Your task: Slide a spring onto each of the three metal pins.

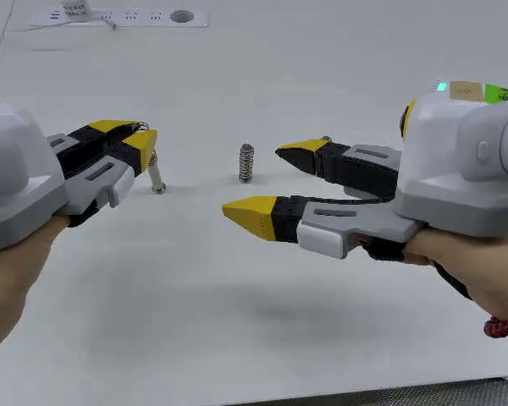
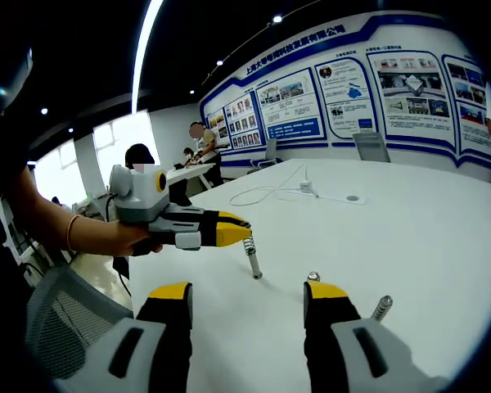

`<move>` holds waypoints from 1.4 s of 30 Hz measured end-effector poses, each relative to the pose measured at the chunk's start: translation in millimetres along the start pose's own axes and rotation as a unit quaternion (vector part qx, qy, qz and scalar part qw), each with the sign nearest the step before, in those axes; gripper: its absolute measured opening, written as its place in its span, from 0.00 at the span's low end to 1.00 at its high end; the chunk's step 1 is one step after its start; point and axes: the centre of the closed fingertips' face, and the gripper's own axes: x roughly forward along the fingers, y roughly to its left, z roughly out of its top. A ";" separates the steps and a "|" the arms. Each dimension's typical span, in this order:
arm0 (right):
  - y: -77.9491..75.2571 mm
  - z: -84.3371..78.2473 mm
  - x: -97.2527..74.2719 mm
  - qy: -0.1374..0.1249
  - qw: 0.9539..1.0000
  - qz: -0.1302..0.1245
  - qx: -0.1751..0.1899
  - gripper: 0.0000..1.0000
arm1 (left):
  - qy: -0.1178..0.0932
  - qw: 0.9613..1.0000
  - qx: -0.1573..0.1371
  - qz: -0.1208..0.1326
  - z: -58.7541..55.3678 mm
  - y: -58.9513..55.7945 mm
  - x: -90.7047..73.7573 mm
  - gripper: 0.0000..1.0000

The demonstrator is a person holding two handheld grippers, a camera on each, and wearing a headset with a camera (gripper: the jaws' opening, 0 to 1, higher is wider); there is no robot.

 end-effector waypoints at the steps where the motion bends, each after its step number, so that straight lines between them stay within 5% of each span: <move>1: 0.0 -0.2 -0.2 0.001 1.000 0.000 0.000 0.56 | 0.002 1.000 0.000 0.000 -1.5 0.0 0.5 0.10; 35: -16.2 -0.8 -10.1 0.002 1.000 -0.027 0.005 0.58 | 0.045 0.999 0.001 0.006 -46.8 2.1 8.5 0.10; 42: -16.9 -2.7 -10.4 0.004 1.000 -0.029 0.009 0.58 | 0.045 0.999 -0.003 0.006 -48.2 2.5 9.1 0.11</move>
